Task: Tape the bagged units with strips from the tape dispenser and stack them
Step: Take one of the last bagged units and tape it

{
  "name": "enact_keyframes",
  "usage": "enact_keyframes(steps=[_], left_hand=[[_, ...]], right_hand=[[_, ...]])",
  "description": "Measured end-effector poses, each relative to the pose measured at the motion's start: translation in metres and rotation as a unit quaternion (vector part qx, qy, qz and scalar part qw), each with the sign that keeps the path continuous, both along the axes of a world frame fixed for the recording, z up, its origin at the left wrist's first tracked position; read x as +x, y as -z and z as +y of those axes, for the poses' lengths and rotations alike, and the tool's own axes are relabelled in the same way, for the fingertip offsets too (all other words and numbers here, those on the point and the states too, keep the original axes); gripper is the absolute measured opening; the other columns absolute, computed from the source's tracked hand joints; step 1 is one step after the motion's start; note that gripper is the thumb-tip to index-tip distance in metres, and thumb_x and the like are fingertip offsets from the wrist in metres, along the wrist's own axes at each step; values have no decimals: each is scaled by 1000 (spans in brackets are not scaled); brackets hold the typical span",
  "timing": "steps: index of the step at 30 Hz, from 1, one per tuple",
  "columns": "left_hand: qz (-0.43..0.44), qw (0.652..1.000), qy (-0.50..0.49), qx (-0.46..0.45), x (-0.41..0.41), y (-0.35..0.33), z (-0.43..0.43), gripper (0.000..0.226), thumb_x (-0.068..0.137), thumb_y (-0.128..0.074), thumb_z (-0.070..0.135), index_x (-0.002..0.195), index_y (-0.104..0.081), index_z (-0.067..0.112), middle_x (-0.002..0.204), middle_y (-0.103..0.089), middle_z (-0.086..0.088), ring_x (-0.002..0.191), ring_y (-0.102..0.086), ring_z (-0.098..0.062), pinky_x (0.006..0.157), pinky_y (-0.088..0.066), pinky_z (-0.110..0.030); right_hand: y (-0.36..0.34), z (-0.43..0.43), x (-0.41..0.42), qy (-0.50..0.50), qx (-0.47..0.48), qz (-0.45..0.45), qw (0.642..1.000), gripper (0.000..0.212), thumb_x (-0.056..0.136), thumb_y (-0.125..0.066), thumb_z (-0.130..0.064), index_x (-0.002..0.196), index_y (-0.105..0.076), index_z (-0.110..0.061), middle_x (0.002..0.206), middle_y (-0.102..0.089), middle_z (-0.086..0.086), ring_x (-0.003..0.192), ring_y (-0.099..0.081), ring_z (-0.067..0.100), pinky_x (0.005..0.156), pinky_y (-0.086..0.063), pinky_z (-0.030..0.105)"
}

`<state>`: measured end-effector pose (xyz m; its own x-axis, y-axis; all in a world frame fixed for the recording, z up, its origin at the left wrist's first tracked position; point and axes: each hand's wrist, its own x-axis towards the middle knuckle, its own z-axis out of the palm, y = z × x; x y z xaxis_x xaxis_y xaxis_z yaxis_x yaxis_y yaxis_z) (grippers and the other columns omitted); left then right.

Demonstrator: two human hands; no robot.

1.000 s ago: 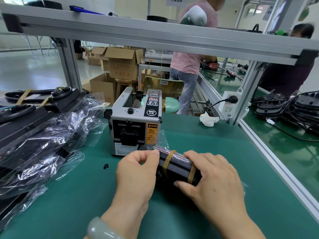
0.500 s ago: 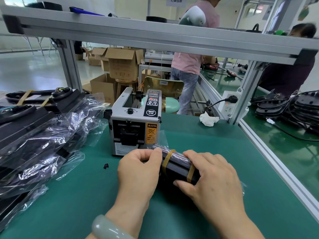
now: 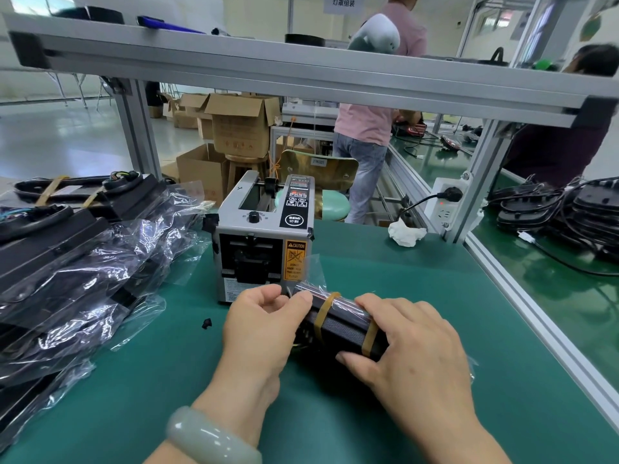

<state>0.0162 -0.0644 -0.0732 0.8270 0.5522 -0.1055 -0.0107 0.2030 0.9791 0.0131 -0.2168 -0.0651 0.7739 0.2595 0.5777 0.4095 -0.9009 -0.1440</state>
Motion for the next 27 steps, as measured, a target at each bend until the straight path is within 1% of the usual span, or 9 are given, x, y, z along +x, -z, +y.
enact_keyframes(steps=[4,7,10,12,17,20,22,25,27], left_hand=[[-19,993,111,-32,-1,-2,3,22,89,-63,25,110,-66,22,97,-72,8,81,-66,2,67,-47,-16],[-7,992,126,0,4,0,5,22,95,-53,28,107,-70,21,105,-72,7,105,-63,-9,97,-47,-35],[18,991,124,-43,6,-1,10,41,100,-39,37,88,-74,21,86,-75,9,92,-66,-13,79,-47,-34],[16,986,167,-26,4,-2,11,44,99,-37,44,93,-74,20,89,-75,10,88,-67,-7,73,-47,-32],[-7,983,174,52,5,3,15,26,94,-51,34,109,-71,23,104,-73,8,105,-63,-8,98,-47,-37],[-2,982,188,15,7,3,20,25,96,-50,30,104,-71,20,100,-74,4,90,-67,-5,76,-57,-30],[4,981,193,-6,8,2,23,26,97,-48,29,102,-72,20,94,-74,4,81,-66,-6,62,-55,-24],[2,982,190,-23,9,3,29,27,98,-46,29,104,-71,19,98,-73,0,88,-64,-12,71,-53,-31],[-6,979,201,-32,9,4,32,29,98,-45,27,104,-72,18,101,-73,-3,91,-63,-16,77,-53,-36]], right_hand=[[0,-1,1,-6,7,-5,1000,62,36,-89,-50,91,-67,-32,75,-62,-14,63,-50,20,54,-44,32],[0,-2,2,-9,15,-2,1000,61,37,-89,-50,91,-67,-33,74,-63,-15,63,-51,19,56,-46,32],[-2,-3,2,-11,23,4,1000,63,35,-88,-50,92,-67,-33,74,-63,-15,64,-53,19,56,-46,31],[-2,-3,3,-17,21,5,1000,65,36,-88,-50,95,-67,-32,76,-64,-14,65,-54,19,57,-47,31],[-1,-20,9,-110,81,29,990,78,49,-87,-36,119,-55,-26,115,-59,-11,100,-57,13,90,-43,23],[-9,-40,14,-168,164,50,971,56,54,-76,-39,103,-51,-35,121,-54,-14,115,-47,4,101,-28,11],[-11,-47,16,-170,196,66,964,49,53,-71,-52,98,-59,-39,114,-59,-21,115,-47,-1,106,-27,22],[-8,-50,18,-153,194,121,961,70,48,-68,-63,115,-50,-60,125,-51,-36,125,-38,-9,114,-10,34],[-5,-46,18,-167,175,172,955,83,46,-70,-64,122,-37,-67,131,-43,-39,128,-34,-10,114,-16,28]])
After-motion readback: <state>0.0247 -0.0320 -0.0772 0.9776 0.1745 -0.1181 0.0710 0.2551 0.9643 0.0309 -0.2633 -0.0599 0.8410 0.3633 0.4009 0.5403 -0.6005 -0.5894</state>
